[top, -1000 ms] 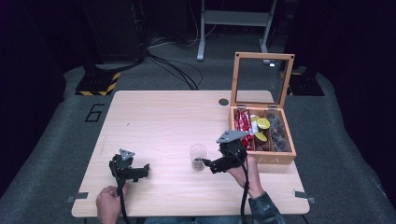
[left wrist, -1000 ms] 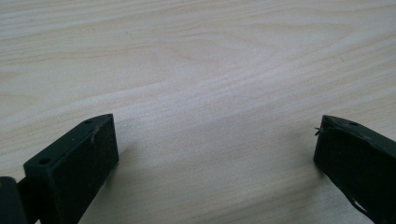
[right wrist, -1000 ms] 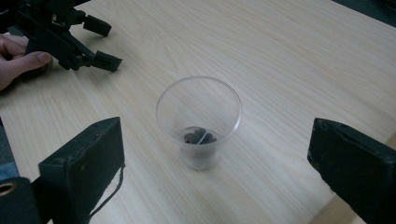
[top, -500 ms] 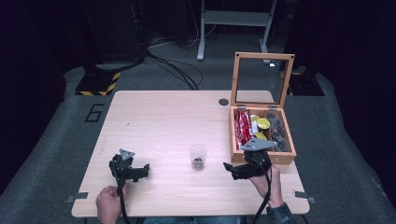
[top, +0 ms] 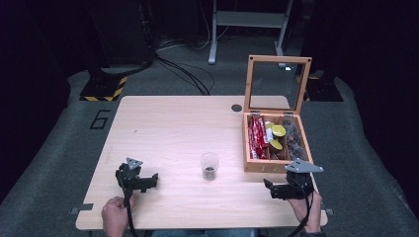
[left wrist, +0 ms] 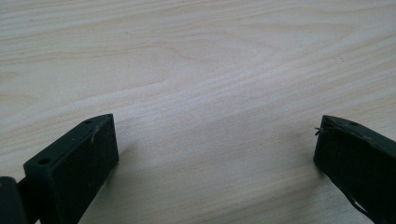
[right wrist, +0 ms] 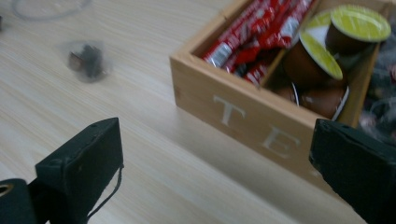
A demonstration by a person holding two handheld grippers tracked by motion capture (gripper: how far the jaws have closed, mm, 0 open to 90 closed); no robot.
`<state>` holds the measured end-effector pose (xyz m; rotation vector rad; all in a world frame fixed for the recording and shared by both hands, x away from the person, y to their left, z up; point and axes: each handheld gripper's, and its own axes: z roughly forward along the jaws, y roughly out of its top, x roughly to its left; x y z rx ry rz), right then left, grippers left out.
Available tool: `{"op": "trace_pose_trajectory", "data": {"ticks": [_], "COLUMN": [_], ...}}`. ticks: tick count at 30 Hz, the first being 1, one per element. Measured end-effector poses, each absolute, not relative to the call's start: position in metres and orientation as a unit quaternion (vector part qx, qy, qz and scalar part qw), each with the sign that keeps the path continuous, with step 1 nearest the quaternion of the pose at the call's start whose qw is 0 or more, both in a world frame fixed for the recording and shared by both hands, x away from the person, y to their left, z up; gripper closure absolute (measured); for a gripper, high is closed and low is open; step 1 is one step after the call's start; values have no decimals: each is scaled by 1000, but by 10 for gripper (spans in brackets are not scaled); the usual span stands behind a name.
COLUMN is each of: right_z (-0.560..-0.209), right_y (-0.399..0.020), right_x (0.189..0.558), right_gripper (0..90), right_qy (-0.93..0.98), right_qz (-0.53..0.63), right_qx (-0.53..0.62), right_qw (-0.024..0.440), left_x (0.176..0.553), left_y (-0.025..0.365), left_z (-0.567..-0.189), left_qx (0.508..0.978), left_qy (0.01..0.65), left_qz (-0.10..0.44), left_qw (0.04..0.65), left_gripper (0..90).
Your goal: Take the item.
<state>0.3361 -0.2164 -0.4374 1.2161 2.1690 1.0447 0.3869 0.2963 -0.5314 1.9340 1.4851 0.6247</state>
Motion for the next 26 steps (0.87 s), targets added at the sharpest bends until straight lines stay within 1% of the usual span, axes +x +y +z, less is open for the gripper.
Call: {"op": "trace_pose_trajectory", "data": {"ticks": [1,2,11,15,16,17,20,26], "right_z": [-450,-450,-507,-522,-526,-529,-531,-530], "right_y": [-222,-222,-243,-247,-248,-251,-253,-253], "right_x": [336,336,343,346,347,347,345,346], "right_gripper": [20,20,15,16,0,0,0,0], "right_qy": [781,781,777,777,774,771,768,770], "right_qz": [369,369,330,314,311,319,324,324], "right_qx": [453,453,496,503,507,510,507,506], "right_qw": [221,221,203,211,215,209,218,214], "left_x": [387,387,387,387,387,387,387,387], "left_y": [296,296,296,297,296,296,296,296], "left_z": [-532,-531,-532,-531,-532,-532,-532,-532], "left_qx": [731,732,730,732,730,730,731,731], "left_qy": [562,561,562,561,561,561,561,561], "left_qz": [238,235,238,236,239,238,238,238], "left_qw": [307,307,307,307,308,308,308,308], "left_gripper": [0,0,0,0,0,0,0,0]}}
